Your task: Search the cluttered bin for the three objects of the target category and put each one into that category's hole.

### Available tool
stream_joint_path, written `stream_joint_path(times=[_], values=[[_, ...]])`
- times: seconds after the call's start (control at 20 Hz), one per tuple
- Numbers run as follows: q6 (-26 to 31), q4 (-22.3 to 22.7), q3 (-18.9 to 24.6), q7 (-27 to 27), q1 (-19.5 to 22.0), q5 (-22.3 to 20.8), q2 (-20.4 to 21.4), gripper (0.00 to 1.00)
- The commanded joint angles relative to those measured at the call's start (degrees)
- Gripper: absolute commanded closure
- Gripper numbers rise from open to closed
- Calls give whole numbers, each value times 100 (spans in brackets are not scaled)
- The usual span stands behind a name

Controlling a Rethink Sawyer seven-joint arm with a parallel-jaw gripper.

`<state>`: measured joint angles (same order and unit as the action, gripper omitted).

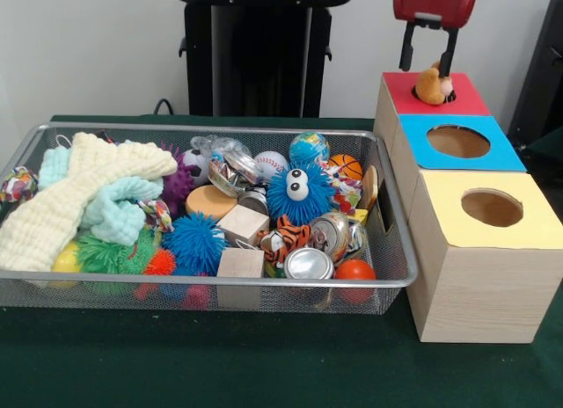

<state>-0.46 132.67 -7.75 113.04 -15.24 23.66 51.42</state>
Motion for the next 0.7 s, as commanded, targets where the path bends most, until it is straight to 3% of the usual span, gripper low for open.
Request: stream_joint_path(times=[0.05,0.7], values=[[149,-16,310,901,90,-171,-24,0],[160,-9,296,974,20,-103,28,0]])
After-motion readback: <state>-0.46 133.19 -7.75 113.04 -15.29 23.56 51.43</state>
